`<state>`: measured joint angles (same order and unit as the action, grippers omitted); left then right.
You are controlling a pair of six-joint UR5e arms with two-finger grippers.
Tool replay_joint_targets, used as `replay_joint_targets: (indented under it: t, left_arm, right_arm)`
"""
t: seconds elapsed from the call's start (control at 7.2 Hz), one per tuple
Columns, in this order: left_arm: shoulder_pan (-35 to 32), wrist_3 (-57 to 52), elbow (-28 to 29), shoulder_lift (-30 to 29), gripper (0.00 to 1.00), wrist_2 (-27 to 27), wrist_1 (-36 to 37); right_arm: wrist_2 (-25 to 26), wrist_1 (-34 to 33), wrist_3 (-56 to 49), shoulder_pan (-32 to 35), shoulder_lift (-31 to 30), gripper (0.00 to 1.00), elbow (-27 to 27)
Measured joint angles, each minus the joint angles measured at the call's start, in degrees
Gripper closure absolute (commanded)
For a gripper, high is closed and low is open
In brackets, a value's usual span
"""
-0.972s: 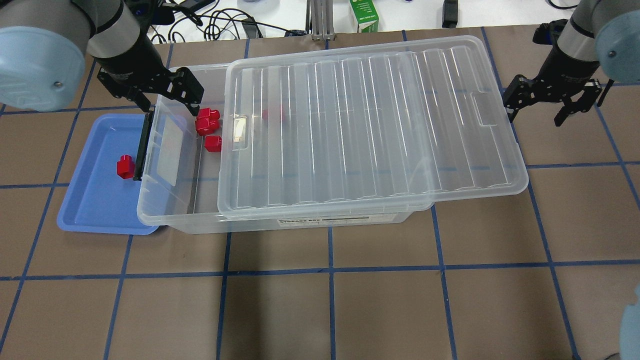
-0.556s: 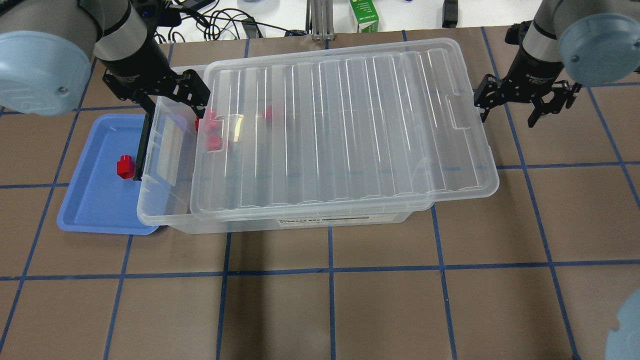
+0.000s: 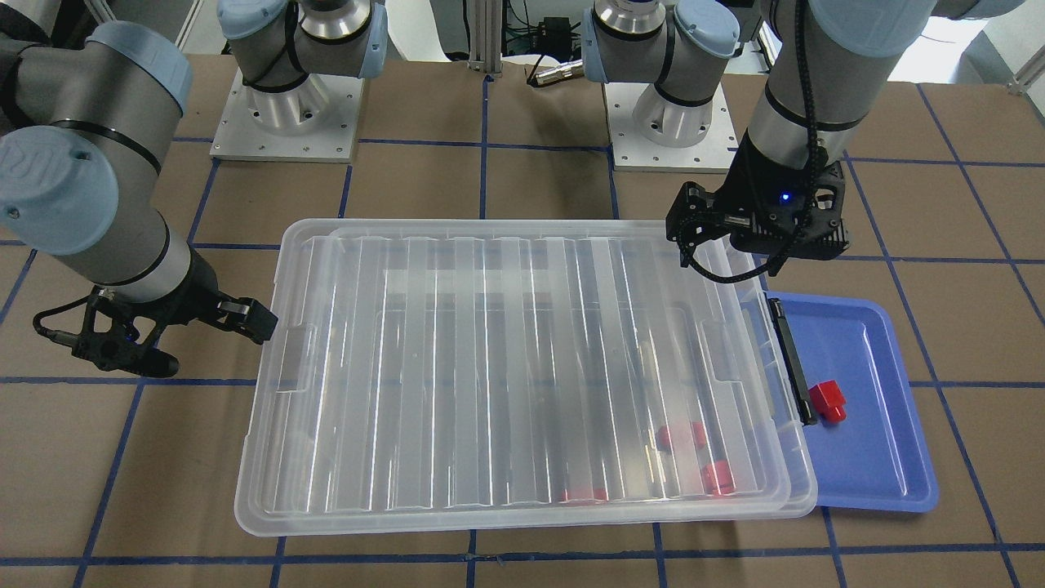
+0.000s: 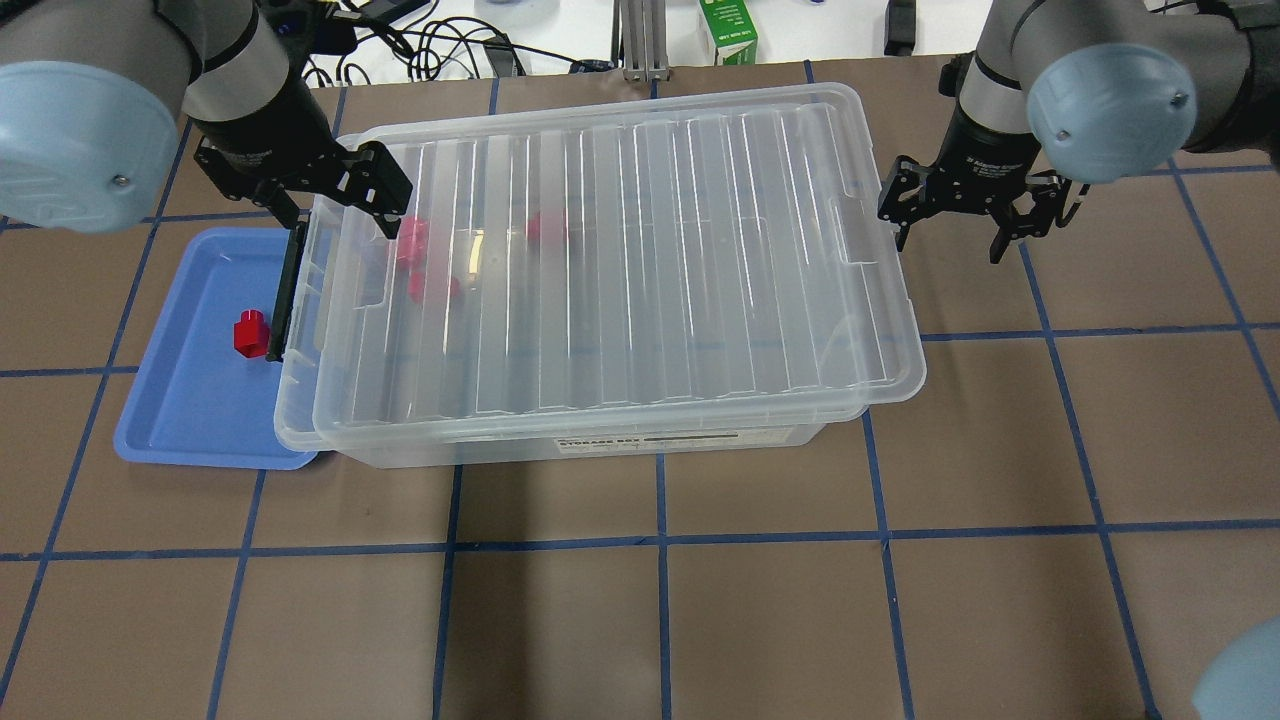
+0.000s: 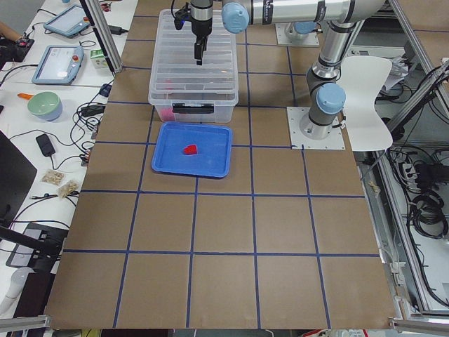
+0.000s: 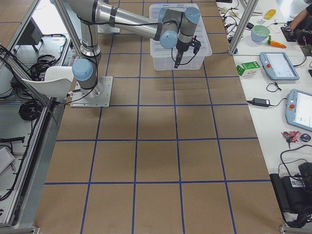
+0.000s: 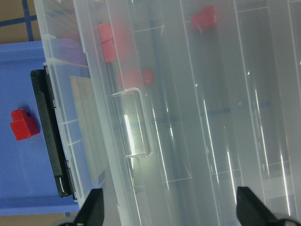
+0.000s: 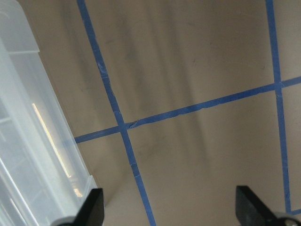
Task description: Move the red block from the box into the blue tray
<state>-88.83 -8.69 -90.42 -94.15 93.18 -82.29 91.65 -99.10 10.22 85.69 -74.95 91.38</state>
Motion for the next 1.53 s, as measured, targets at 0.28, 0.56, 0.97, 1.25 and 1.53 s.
replay_joint_targets:
  t: [0.28, 0.56, 0.97, 1.25, 1.53]
  left_arm:
    - [0.0, 2.0, 0.3, -0.1, 0.00, 0.3, -0.1]
    - [0.3, 2.3, 0.8, 0.0, 0.00, -1.1, -0.6]
    - [0.4, 2.4, 0.9, 0.0, 0.00, -1.6, -0.8]
    - [0.5, 2.4, 0.8, 0.1, 0.00, -1.7, -1.0]
    - [0.5, 2.4, 1.0, 0.1, 0.00, -1.7, -1.3]
  right_arm:
    - [-1.1, -0.1, 0.5, 0.7, -0.1, 0.00, 0.0]
    - [-1.3, -0.1, 0.5, 0.9, -0.4, 0.00, -0.3]
    - [-1.1, 0.9, -0.1, 0.5, -5.1, 0.00, -2.3]
    - [-2.8, 6.2, -0.3, 1.0, -11.7, 0.00, -2.2]
    - [-6.0, 8.2, -0.5, 2.9, -15.7, 0.00, 0.2]
